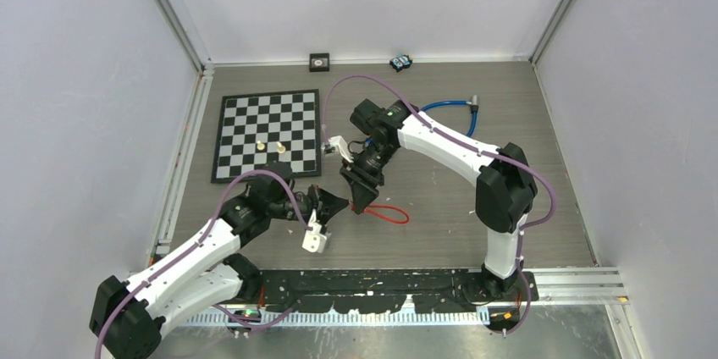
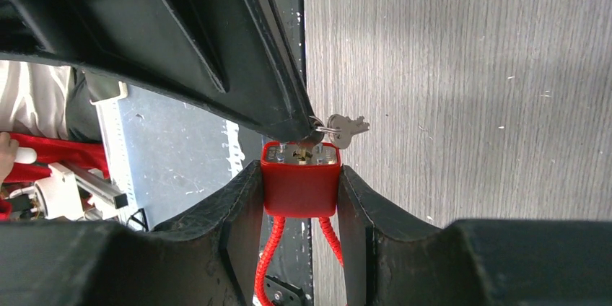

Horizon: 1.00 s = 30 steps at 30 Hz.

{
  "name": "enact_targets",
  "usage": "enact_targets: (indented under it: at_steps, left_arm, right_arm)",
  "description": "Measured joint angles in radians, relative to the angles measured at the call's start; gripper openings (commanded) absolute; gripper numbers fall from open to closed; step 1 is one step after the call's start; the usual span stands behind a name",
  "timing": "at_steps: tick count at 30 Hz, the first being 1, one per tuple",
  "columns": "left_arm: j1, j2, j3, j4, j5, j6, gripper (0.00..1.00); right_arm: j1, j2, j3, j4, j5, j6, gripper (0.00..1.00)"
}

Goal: Unlock with the key
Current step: Unlock the lock.

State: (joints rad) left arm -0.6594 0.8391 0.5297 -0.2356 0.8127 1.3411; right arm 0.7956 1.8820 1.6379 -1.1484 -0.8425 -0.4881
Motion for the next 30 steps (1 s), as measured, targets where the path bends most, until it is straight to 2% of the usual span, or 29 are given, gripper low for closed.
enact_targets:
  at_steps: [10, 22, 24, 26, 30]
  left_arm:
    - [-0.005, 0.008, -0.002, -0.005, 0.002, 0.024, 0.0]
    - [-0.009, 0.027, -0.002, 0.0, 0.026, -0.061, 0.01]
    - [-0.009, 0.027, -0.003, 0.0, 0.022, -0.08, 0.08]
    - [-0.013, 0.024, -0.004, 0.0, 0.009, -0.097, 0.21]
    - [-0.027, -0.002, -0.005, 0.014, -0.03, -0.132, 0.39]
  right_arm:
    - [0.001, 0.018, 0.0, -0.007, -0.014, 0.024, 0.0]
    - [0.037, 0.022, 0.013, -0.028, 0.061, 0.048, 0.01]
    - [0.041, 0.022, 0.013, -0.027, 0.072, 0.048, 0.0]
    - [0.044, 0.021, 0.013, -0.023, 0.084, 0.046, 0.0]
    - [0.045, 0.014, 0.009, 0.029, 0.097, 0.039, 0.0]
